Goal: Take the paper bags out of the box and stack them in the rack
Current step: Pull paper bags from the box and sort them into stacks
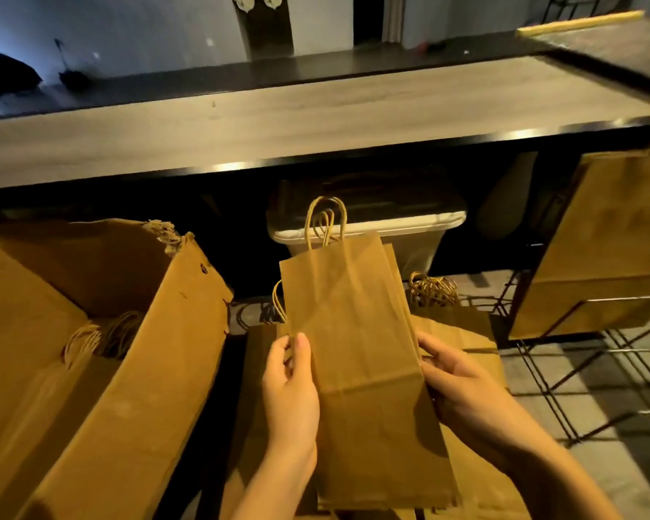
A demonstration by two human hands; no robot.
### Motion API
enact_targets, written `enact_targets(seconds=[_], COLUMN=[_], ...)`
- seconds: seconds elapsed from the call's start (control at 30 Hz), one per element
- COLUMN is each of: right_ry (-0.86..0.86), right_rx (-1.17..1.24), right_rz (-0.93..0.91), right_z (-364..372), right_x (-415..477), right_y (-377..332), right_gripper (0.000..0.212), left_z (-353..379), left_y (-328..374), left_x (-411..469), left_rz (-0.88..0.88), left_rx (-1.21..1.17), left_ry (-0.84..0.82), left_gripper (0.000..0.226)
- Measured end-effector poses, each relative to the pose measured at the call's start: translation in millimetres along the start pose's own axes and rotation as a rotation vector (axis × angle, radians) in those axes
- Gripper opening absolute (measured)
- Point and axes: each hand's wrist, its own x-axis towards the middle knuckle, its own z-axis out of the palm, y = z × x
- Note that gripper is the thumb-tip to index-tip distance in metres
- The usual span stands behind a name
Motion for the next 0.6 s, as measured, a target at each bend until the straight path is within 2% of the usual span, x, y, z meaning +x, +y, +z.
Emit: enact_targets(seconds=[0.13, 0.27, 0.37, 0.5, 0.6], right_ry=[0.154, 0.409, 0.632, 0.824, 0.936], right_rx=[-0.060, -0.103, -0.296, -0.520, -0.710], right_rz=[-0.011, -0.027, -0.092, -0.079, -0.170], right_z=[-14, -37, -56, -73, -81], right_x=[-11, -16, -19, -18, -15], right_y=[19, 44, 66, 96, 120], right_gripper=[0.026, 0.035, 0.042, 0.051, 0.040], left_z=[4, 3, 4, -1, -4], left_y=[-19, -31, -32, -31, -32], left_x=[1, -3, -4, -1, 1], left_rz=[-0.110, -0.205, -0.214, -0.230, -0.233], left_rx=[0.016, 0.038, 0.038, 0.018, 0.022], left_ry=[-0.049, -0.091, -0.142, -0.168, -0.176], left_gripper=[0.030, 0.012, 0.018, 0.013, 0.017])
